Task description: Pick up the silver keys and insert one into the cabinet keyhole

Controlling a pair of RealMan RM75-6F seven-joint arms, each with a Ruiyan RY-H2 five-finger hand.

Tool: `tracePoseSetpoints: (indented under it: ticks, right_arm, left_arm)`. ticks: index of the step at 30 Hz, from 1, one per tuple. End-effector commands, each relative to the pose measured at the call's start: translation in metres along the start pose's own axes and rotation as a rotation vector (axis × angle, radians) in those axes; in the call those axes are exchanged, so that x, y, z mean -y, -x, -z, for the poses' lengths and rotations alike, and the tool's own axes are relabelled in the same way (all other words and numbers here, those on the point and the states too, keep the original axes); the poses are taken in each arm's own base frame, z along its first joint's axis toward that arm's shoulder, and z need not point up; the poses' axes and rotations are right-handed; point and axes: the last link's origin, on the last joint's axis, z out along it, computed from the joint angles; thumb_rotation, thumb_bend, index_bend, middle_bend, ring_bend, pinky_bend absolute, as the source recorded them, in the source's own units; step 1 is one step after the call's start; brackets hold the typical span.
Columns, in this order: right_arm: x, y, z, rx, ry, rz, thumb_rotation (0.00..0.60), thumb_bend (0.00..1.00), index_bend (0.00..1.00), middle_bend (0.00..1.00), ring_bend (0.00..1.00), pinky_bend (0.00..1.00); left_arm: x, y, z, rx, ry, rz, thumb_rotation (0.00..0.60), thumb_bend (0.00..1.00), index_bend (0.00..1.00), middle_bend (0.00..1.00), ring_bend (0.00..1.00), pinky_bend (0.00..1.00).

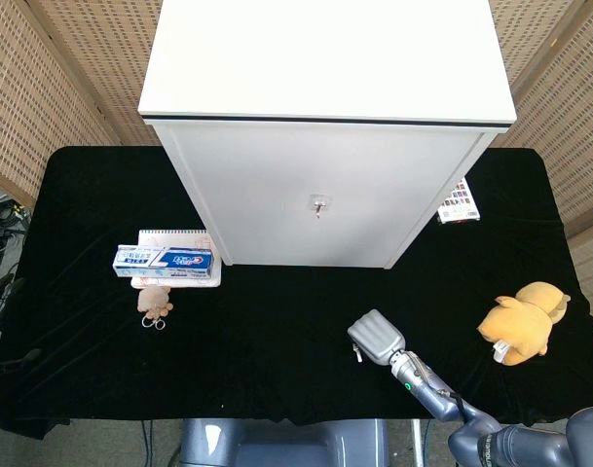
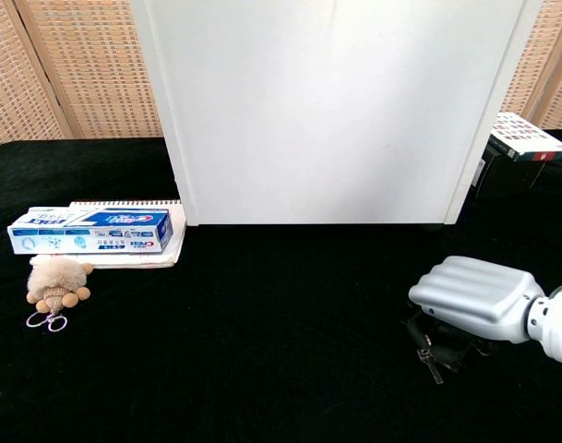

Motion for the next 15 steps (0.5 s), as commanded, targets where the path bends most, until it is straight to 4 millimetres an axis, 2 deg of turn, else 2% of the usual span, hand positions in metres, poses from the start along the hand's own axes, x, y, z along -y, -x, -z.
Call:
tracePoseSetpoints:
  ticks: [1,10,15]
  right_arm:
    - [-0.001,-0.001,0.000,-0.005,0.002,0.002,0.600,0.64,0.64,0.97,0.97,1.00]
    - [-0.001,-0.006,0.004,-0.028,-0.008,0.008,0.600,0.67,0.65,0.97,0.97,1.00]
    - [0.000,-0.017,0.007,-0.071,-0.021,0.010,0.600,0.69,0.67,0.97,0.97,1.00]
  left_arm:
    - [0.000,0.000,0.000,0.001,0.000,0.000,0.600,0.00,0.00,0.00,0.00,0.00]
    - [0.000,0.001,0.000,0.004,0.001,0.000,0.600,0.00,0.00,0.00,0.00,0.00]
    - [0.000,0.001,-0.001,0.006,0.001,0.001,0.600,0.00,0.00,0.00,0.00,0.00]
